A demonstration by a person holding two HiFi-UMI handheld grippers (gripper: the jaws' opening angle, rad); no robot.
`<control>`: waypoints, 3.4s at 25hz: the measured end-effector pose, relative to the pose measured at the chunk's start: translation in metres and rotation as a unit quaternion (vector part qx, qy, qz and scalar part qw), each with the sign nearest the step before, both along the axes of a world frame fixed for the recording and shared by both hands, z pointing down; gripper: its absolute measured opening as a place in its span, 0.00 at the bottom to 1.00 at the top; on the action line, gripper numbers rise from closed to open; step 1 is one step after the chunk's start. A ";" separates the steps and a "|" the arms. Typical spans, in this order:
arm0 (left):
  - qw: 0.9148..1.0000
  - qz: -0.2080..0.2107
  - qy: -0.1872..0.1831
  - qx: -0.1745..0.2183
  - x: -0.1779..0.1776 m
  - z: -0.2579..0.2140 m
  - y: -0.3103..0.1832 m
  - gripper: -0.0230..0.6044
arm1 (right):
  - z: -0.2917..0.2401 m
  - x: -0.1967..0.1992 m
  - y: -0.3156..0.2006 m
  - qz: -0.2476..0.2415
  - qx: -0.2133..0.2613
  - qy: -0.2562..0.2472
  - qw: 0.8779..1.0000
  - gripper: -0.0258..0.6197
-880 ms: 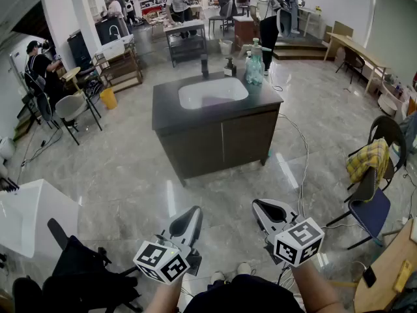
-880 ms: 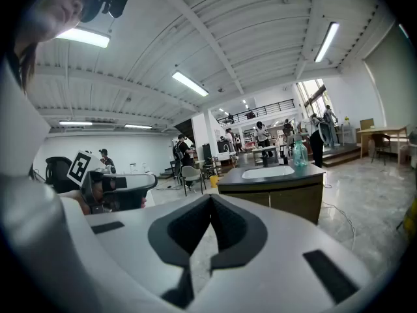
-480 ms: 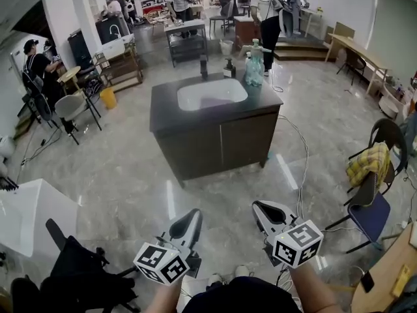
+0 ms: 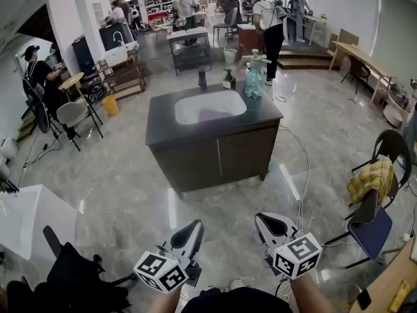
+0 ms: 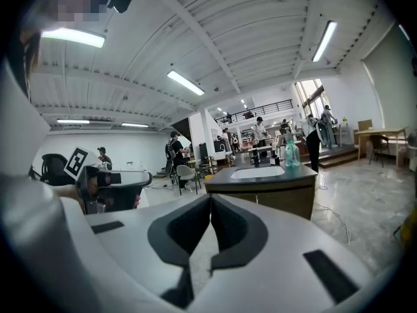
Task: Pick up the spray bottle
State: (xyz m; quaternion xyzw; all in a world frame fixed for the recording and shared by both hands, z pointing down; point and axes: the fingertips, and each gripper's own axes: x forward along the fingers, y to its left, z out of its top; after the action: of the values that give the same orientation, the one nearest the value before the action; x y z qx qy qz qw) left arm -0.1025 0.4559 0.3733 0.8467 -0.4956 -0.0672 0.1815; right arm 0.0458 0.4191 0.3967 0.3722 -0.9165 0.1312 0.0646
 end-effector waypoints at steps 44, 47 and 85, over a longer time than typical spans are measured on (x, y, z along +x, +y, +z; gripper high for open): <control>0.997 0.069 0.020 -0.004 -0.016 0.006 -0.252 0.05 | 0.014 -0.018 -0.236 0.043 -0.028 0.005 0.999 0.05; 0.997 0.074 0.018 -0.010 -0.024 0.010 -0.266 0.05 | 0.016 -0.025 -0.252 0.048 -0.032 0.008 0.998 0.05; 0.996 0.090 0.003 -0.026 0.033 0.036 -0.484 0.05 | 0.034 0.009 -0.487 0.033 -0.040 -0.002 0.999 0.05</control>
State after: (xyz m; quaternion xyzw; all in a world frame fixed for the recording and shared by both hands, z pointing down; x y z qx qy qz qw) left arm -0.0698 -0.0280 0.4089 0.8828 -0.4182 -0.0399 0.2103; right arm 0.0544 -0.0679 0.4304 0.3995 -0.8977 0.1708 0.0734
